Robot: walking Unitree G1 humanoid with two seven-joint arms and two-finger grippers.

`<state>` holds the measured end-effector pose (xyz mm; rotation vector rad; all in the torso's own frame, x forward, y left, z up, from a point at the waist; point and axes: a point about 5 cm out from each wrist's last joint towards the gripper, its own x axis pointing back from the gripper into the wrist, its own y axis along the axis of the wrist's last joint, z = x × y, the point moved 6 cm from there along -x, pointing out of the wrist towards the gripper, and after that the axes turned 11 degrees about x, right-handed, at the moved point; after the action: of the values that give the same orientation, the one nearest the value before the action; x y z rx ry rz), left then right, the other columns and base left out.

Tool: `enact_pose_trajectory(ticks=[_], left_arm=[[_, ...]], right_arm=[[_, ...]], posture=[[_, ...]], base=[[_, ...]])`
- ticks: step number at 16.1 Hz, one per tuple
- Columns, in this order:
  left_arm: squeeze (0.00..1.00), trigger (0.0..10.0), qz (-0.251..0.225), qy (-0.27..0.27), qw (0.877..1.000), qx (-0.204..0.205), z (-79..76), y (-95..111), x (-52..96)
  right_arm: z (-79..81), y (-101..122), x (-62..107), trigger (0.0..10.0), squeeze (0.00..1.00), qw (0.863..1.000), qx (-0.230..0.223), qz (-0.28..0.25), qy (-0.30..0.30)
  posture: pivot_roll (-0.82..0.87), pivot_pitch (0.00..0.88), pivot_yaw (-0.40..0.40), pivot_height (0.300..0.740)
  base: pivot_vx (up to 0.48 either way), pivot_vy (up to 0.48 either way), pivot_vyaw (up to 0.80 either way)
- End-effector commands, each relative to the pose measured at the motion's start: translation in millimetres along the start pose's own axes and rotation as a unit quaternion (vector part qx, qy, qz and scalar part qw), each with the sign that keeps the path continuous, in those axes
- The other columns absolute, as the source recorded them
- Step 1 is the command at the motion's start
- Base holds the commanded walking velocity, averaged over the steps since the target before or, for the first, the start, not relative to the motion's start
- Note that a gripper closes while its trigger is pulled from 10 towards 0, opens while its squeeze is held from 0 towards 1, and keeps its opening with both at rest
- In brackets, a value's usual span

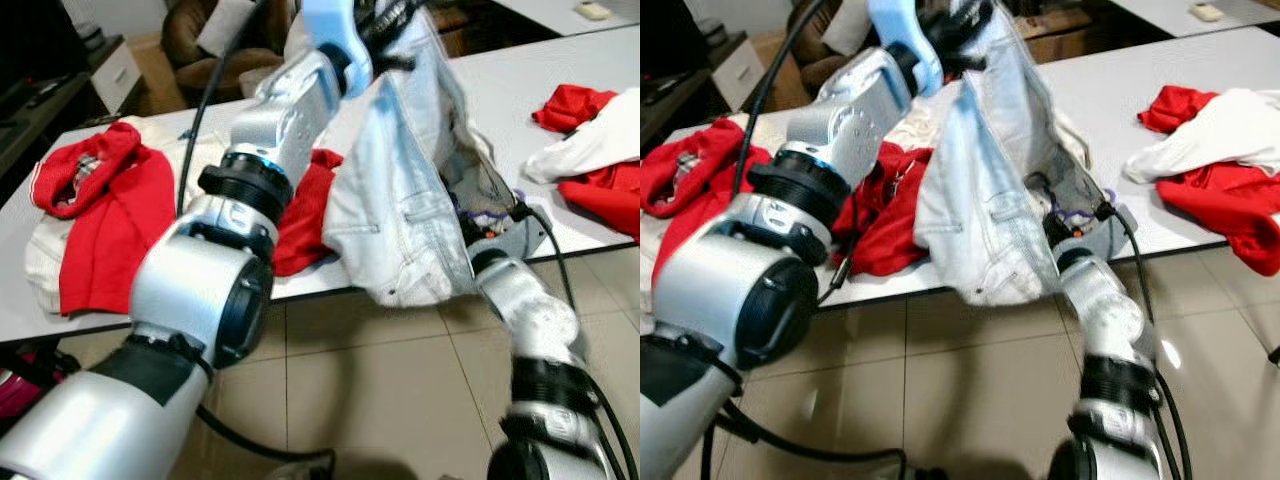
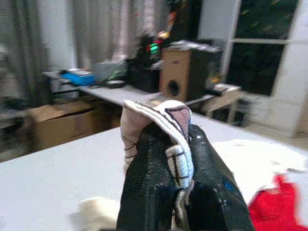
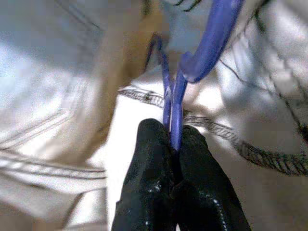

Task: Hang hanger

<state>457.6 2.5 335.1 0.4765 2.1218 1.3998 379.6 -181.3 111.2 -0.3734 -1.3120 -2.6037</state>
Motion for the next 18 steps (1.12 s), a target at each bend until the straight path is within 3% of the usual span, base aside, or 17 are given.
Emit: enact_pose_trajectory(ticks=[1, 2, 4, 5, 6, 7, 9, 10, 13, 15, 17, 18], left_arm=[[0.0, 0.0, -0.002, 0.068, 0.997, -0.047, 38.4, 4.3, 12.7], [0.0, 0.0, 0.026, 0.095, 0.993, -0.065, 56.0, -14.1, 21.2], [0.0, 0.0, 0.048, 0.112, 0.99, -0.075, 66.4, -28.3, 27.4], [0.0, 0.0, 0.072, 0.125, 0.985, -0.094, 75.6, -45.2, 34.6], [0.0, 0.0, 0.111, 0.144, 0.979, -0.097, 87.2, -75.9, 47.2], [0.0, 0.0, 0.128, 0.152, 0.976, -0.093, 91.9, -90.4, 53.9], [0.0, 0.0, 0.17, 0.155, 0.969, -0.093, 97.8, -122.1, 68.9], [0.0, 0.0, 0.209, 0.156, 0.962, -0.085, 101.1, -154.4, 86.1], [0.0, 0.0, 0.248, 0.144, 0.955, -0.073, 97.8, -189.4, 104.6], [0.0, 0.2, 0.277, 0.123, 0.952, -0.038, 89.7, -221.2, 123.3], [0.0, 2.1, 0.283, 0.101, 0.954, -0.011, 82.8, -232.2, 130.2], [0.0, 10.0, 0.273, 0.077, 0.959, 0.013, 76.7, -233.1, 131.0]], right_arm=[[13.0, 0.6, 16.8, 10.0, 0.0, 1.0, 0.007, 0.018, 0.021], [24.6, 12.3, 31.5, 10.0, 0.0, 0.999, 0.004, 0.004, 0.042], [33.3, 19.2, 41.9, 10.0, 0.0, 0.998, 0.002, -0.004, 0.059], [43.6, 26.8, 52.9, 10.0, 0.0, 0.997, 0.001, -0.015, 0.076], [64.7, 47.2, 71.1, 10.0, 0.0, 0.993, 0.006, -0.046, 0.105], [73.8, 58.7, 79.3, 10.0, 0.0, 0.991, 0.007, -0.063, 0.115], [92.6, 83.8, 90.1, 10.0, 0.0, 0.985, 0.007, -0.099, 0.14], [106.7, 105.3, 99.8, 10.0, 0.0, 0.979, 0.011, -0.127, 0.161], [115.5, 122.8, 107.4, 10.0, 0.0, 0.975, 0.021, -0.14, 0.173], [123.0, 139.3, 107.2, 10.0, 0.0, 0.972, 0.032, -0.146, 0.179], [125.5, 144.6, 102.2, 10.0, 0.0, 0.973, 0.038, -0.142, 0.179], [124.5, 145.0, 94.4, 10.0, 0.0, 0.975, 0.045, -0.131, 0.173]], posture=[[-0.12, 0.0, 0.206, 0.74], [-0.12, 0.0, 0.206, 0.74], [-0.13, 0.0, 0.207, 0.74], [-0.14, 0.0, 0.214, 0.74], [-0.15, 0.0, 0.223, 0.74], [-0.16, 0.0, 0.229, 0.74], [-0.17, 0.0, 0.238, 0.74], [-0.18, 0.0, 0.24, 0.74], [-0.19, 0.0, 0.231, 0.74], [-0.2, 0.0, 0.213, 0.74], [-0.19, 0.0, 0.199, 0.74], [-0.18, 0.0, 0.176, 0.74]], base=[[0.0, 0.0, 0.0], [0.0, 0.0, 0.0], [0.0, 0.0, 0.0], [0.0, 0.0, 0.0], [0.0, 0.0, 0.0], [0.0, 0.0, 0.0], [0.0, 0.0, 0.0], [0.0, 0.0, 0.0], [0.0, 0.0, 0.0], [0.0, 0.0, 0.0], [0.0, 0.0, 0.0], [0.0, 0.0, 0.0]])
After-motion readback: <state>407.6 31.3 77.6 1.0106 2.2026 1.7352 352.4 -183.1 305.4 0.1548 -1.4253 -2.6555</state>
